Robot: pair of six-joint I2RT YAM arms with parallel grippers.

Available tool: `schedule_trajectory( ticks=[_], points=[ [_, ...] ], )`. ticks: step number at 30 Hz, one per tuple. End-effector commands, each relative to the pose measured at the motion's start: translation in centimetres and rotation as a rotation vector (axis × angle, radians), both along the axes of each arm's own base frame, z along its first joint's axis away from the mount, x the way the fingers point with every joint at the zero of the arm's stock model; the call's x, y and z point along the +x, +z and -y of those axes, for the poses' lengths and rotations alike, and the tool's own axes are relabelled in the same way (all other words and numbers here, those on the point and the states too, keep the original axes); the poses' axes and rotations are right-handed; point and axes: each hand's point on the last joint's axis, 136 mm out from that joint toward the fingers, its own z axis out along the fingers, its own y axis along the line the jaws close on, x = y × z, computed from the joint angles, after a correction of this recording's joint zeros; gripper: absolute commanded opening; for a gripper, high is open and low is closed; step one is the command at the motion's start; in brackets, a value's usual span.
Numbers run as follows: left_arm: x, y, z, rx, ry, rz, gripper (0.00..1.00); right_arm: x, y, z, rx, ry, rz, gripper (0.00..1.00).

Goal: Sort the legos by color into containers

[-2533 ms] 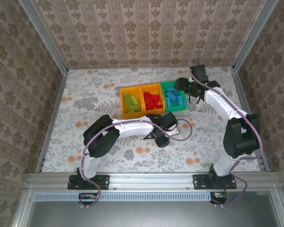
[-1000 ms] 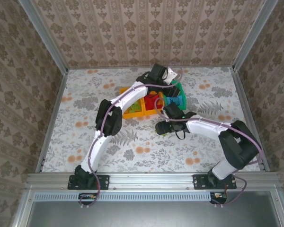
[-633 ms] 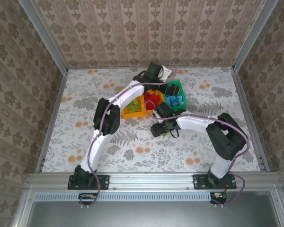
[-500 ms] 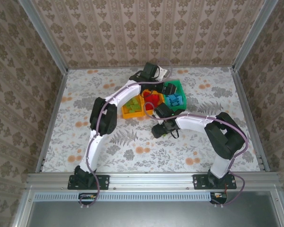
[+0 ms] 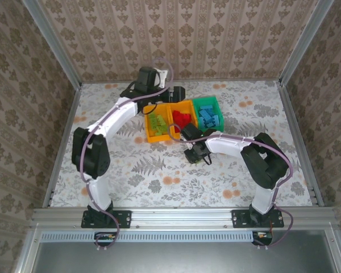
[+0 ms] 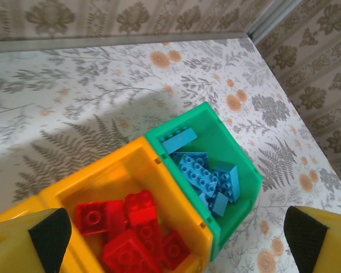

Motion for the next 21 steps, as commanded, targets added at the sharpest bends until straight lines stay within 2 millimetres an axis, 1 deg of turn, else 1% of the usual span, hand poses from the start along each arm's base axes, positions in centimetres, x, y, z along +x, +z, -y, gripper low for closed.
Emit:
schedule_trajectory(
  ticks=[1, 2, 3, 6, 9, 12, 16, 19, 21],
  points=[
    [-0.3, 0.3, -3.0, 0.021, 0.089, 0.017, 1.0, -0.9, 0.2, 0.0, -0.002, -0.01, -0.035, 0.28],
    [0.1, 0.1, -4.8, 0.029, 0.127, 0.017, 1.0, -0.8, 0.7, -0.3, 0.016, -0.015, -0.029, 0.27],
    [-0.1, -0.2, -5.7, 0.035, 0.142, 0.015, 1.0, 0.0, 1.6, -1.2, 0.062, -0.02, 0.001, 0.26],
    [-0.8, -1.2, -7.9, 0.053, 0.181, -0.005, 1.0, 1.3, 3.9, -3.4, 0.184, -0.038, 0.034, 0.24],
    [-1.6, -2.0, -9.8, 0.082, 0.226, -0.014, 1.0, 3.2, 6.6, -5.8, 0.323, -0.061, 0.058, 0.24],
    [-2.6, -2.6, -11.6, 0.12, 0.266, -0.008, 1.0, 5.2, 9.3, -8.3, 0.47, -0.082, 0.062, 0.24],
    [-3.7, -3.7, -13.5, 0.179, 0.301, -0.012, 1.0, 8.5, 12.6, -11.1, 0.669, -0.119, 0.048, 0.23],
    [-4.5, -4.9, -14.7, 0.203, 0.32, -0.039, 1.0, 11.2, 14.3, -12.8, 0.777, -0.161, 0.024, 0.24],
    [-4.9, -5.7, -15.4, 0.209, 0.338, -0.055, 1.0, 12.8, 15.2, -13.7, 0.818, -0.186, 0.017, 0.24]
  ],
)
